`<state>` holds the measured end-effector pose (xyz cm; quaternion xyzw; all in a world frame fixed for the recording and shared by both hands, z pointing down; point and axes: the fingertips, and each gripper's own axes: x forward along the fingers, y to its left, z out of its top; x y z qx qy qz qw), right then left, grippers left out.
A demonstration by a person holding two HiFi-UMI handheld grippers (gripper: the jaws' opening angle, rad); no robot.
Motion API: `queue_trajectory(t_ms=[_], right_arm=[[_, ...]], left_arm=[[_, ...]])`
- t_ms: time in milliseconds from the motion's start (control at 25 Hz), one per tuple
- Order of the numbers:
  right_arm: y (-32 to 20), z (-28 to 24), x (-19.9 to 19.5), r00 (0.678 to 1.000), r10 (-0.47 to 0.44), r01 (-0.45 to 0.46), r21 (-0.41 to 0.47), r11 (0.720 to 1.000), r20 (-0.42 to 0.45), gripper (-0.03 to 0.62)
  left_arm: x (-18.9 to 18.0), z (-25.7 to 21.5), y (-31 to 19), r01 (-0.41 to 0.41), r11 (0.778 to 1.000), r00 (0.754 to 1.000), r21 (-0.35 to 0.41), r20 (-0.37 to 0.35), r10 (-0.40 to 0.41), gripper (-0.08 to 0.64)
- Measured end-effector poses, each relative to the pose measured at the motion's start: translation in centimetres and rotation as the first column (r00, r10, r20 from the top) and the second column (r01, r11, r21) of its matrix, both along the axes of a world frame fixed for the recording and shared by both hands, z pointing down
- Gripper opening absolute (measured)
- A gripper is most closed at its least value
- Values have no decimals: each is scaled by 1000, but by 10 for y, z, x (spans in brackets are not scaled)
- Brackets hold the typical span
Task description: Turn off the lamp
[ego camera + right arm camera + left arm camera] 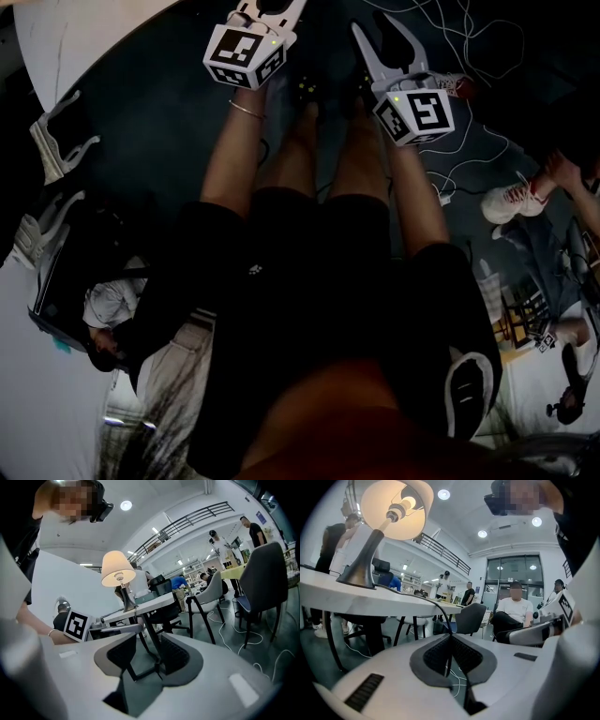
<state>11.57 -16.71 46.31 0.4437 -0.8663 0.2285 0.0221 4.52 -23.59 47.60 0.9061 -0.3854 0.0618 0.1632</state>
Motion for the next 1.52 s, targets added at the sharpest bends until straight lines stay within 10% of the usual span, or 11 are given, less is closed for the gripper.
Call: queue_trajectory(t_ms=[1280, 1520], right_arm=[[-57, 69, -64, 999, -2, 9, -132, 991, 51, 156], [-59, 65, -70, 995, -19, 32, -136, 990, 98, 64]], left_arm=[[-6, -95, 7, 24, 997, 984, 71, -178, -11, 12], [-11, -94, 9, 17, 997, 982, 76, -187, -2, 12]])
